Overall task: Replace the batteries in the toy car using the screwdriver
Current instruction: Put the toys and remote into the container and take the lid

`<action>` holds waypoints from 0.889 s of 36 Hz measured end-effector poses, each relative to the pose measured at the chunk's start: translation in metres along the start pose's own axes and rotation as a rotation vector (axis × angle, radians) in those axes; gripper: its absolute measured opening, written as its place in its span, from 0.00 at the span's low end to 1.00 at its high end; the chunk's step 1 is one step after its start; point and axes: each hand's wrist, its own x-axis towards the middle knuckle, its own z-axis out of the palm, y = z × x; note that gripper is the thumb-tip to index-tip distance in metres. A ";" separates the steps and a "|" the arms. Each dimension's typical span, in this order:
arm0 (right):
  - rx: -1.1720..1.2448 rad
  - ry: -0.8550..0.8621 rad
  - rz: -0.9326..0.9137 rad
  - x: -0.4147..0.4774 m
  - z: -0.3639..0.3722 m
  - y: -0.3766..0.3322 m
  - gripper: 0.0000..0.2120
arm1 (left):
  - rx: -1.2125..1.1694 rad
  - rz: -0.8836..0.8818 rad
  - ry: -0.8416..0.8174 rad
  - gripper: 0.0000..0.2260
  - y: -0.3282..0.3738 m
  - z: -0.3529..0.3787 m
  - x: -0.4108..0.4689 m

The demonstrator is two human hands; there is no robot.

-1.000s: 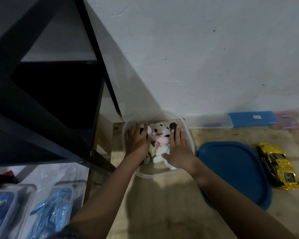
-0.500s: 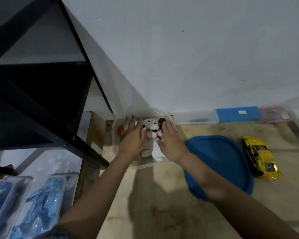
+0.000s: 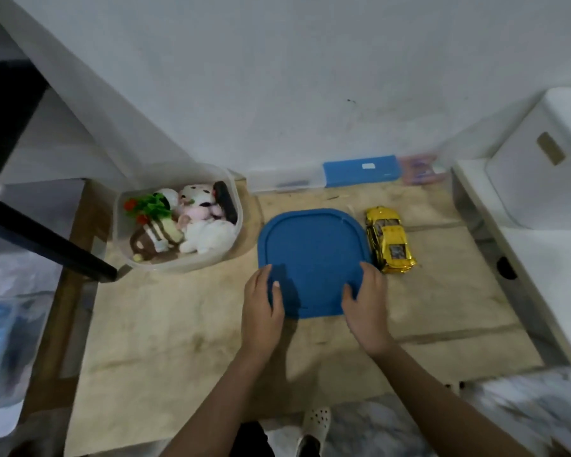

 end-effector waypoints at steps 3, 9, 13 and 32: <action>-0.010 0.052 0.033 -0.004 0.002 0.016 0.25 | -0.009 -0.117 -0.007 0.22 -0.007 0.011 -0.004; 0.018 0.064 0.092 -0.008 0.012 0.024 0.30 | 0.091 -0.153 -0.036 0.23 -0.010 0.026 -0.001; 0.054 0.070 0.100 -0.008 0.015 0.020 0.30 | 0.120 -0.158 -0.004 0.23 -0.012 0.029 -0.001; 0.416 0.113 0.162 -0.006 -0.008 -0.023 0.29 | -0.368 -0.287 0.153 0.24 0.023 -0.008 0.011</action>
